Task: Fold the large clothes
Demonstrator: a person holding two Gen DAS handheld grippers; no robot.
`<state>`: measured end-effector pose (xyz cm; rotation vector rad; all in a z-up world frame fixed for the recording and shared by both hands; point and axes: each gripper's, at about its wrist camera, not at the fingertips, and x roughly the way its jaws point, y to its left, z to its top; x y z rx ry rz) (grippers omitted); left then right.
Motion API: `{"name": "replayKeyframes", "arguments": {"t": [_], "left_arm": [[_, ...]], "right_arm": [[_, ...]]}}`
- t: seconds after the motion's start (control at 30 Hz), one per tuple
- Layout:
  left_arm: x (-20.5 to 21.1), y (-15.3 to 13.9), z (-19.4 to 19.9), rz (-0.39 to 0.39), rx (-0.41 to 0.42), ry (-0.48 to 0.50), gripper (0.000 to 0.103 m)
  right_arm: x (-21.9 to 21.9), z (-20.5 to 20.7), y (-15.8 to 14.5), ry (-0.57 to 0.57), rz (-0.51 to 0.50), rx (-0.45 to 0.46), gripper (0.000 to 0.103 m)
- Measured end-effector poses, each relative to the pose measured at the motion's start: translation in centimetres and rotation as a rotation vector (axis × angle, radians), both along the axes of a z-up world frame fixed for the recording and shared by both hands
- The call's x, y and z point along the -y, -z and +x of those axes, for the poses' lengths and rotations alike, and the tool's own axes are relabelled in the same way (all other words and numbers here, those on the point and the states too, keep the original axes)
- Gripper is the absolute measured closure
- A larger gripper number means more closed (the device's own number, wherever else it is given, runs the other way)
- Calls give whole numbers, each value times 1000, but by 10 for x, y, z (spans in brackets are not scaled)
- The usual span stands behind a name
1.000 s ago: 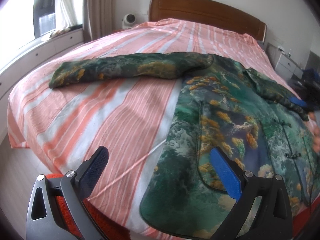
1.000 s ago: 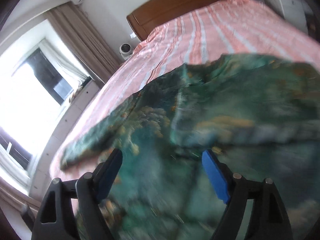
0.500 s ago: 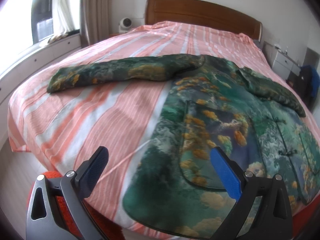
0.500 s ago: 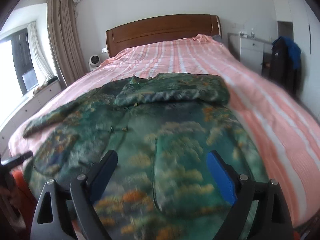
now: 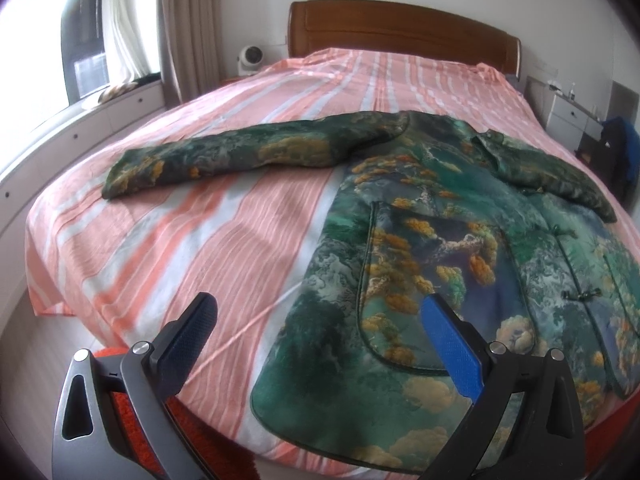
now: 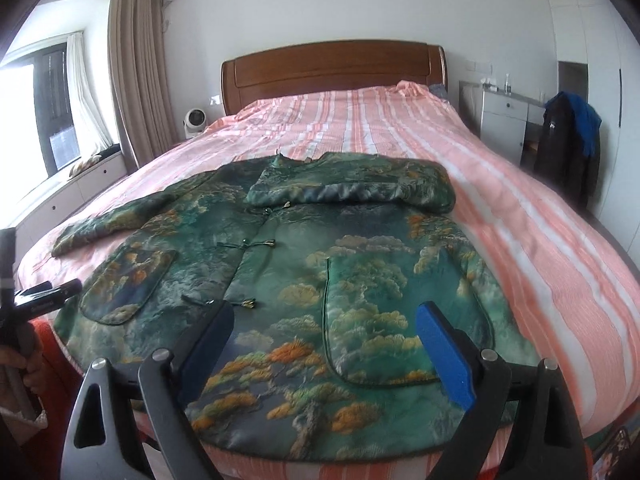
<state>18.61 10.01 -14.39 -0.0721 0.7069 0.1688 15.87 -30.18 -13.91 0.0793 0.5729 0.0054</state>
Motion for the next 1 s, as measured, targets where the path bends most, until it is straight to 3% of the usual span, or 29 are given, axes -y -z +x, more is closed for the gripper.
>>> {"name": "replayKeyframes", "arguments": {"t": [0.2,0.73,1.0], "left_arm": [[3,3,3,-9,-12,12,1],[-3,0,2,-25,-16,-8,1],[-44,-29,36,-198,-60,15,1]], "right_arm": [[-3,-32,-2,-3,-25,30,11],[-10,-19,10,-11,-107,62,11],[-5,-16,14,-9,-88,46,11]]}}
